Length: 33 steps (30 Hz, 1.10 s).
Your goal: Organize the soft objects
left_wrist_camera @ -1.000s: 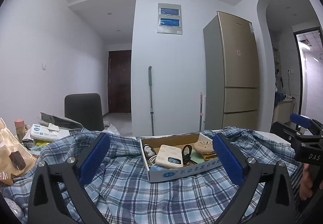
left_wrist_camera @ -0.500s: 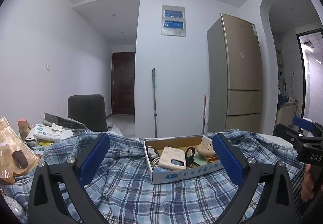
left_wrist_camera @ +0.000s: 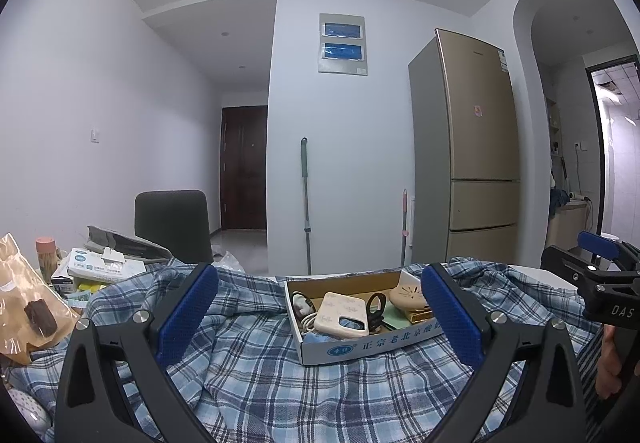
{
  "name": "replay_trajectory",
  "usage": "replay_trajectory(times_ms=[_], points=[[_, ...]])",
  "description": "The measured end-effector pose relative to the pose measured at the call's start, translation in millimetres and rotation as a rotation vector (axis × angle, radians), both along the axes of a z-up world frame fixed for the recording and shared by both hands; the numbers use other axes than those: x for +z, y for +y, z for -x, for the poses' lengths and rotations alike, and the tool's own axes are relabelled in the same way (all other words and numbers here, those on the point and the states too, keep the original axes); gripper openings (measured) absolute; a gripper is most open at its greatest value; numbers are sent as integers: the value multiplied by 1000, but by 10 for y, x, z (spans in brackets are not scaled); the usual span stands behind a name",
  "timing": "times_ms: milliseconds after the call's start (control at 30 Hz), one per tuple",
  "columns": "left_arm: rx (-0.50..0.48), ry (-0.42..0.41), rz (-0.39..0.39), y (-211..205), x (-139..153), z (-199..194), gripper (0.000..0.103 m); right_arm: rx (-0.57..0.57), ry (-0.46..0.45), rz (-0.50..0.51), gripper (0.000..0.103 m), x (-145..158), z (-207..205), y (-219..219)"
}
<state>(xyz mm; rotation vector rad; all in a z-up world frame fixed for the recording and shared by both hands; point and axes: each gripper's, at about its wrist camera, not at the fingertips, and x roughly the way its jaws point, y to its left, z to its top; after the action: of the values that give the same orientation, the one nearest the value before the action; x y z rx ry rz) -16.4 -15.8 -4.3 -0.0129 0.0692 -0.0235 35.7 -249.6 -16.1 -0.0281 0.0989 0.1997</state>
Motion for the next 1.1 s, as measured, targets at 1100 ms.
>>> replay_trajectory(times_ms=[1100], points=[[10,-12,7,20,14,30,103,-9,3,0,103,-1,13,11]])
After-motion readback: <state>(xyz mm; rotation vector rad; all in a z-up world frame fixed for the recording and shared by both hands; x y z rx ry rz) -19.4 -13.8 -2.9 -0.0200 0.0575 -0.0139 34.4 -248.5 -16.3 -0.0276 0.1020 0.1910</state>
